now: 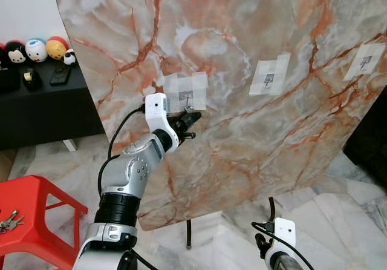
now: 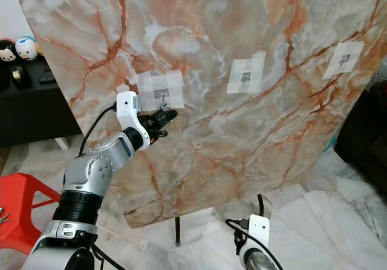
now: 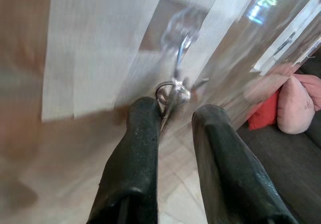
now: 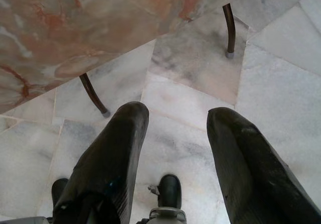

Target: Hang keys on a hook

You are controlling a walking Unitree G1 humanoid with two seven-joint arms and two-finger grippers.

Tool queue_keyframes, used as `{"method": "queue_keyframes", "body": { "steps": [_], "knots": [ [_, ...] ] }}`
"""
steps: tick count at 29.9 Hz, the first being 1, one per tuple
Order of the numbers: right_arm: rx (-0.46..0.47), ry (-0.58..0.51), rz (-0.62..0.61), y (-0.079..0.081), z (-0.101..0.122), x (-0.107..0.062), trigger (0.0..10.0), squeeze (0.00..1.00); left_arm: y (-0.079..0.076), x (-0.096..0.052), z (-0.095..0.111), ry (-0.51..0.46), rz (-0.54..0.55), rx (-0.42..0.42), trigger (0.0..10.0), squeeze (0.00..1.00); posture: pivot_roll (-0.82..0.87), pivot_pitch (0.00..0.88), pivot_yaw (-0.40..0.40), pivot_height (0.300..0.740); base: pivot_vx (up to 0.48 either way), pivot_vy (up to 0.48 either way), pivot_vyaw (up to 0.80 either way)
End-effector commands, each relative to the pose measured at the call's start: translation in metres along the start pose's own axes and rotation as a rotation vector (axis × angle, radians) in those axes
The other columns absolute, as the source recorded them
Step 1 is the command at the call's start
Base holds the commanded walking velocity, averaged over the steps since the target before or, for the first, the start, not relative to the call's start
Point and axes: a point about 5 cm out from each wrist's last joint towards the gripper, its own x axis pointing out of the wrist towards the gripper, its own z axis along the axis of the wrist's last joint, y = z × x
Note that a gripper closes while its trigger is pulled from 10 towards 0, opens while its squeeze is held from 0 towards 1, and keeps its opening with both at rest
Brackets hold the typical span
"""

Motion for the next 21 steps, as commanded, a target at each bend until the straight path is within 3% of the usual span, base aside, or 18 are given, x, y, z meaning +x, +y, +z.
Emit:
{"method": "queue_keyframes", "body": {
  "steps": [1,17,18,19,20,21],
  "knots": [
    [-0.009,-0.001,-0.001,-0.001,0.002,0.0,10.0,0.0,-0.002,-0.002,0.006,-0.003,-0.006,0.046,10.0,1.0,0.1,0.0,-0.064,0.74,0.0,0.0,0.0],
    [-0.009,0.009,0.001,-0.001,-0.001,0.0,10.0,0.0,0.019,-0.035,-0.004,0.092,0.059,0.226,10.0,1.0,0.1,0.0,-0.064,0.74,0.0,0.0,0.0],
    [-0.009,0.008,0.001,-0.001,0.0,0.0,10.0,0.0,0.022,-0.039,-0.003,0.076,0.076,0.232,10.0,0.82,0.1,0.0,-0.064,0.74,0.0,0.0,0.0],
    [-0.009,0.007,0.0,-0.001,0.0,0.0,10.0,0.0,0.024,-0.042,-0.003,0.063,0.085,0.24,10.0,0.13,0.1,0.0,-0.064,0.74,0.0,0.0,0.0],
    [-0.008,0.005,0.0,-0.001,0.0,0.0,10.0,0.0,0.027,-0.048,-0.003,0.038,0.088,0.245,10.0,0.0,0.1,0.0,-0.064,0.74,0.0,0.0,0.0],
    [-0.007,0.003,-0.001,-0.002,0.001,0.0,10.0,0.0,0.027,-0.053,-0.004,0.023,0.081,0.222,10.0,0.0,0.1,0.0,-0.062,0.74,0.0,0.0,0.0]
  ]
}}
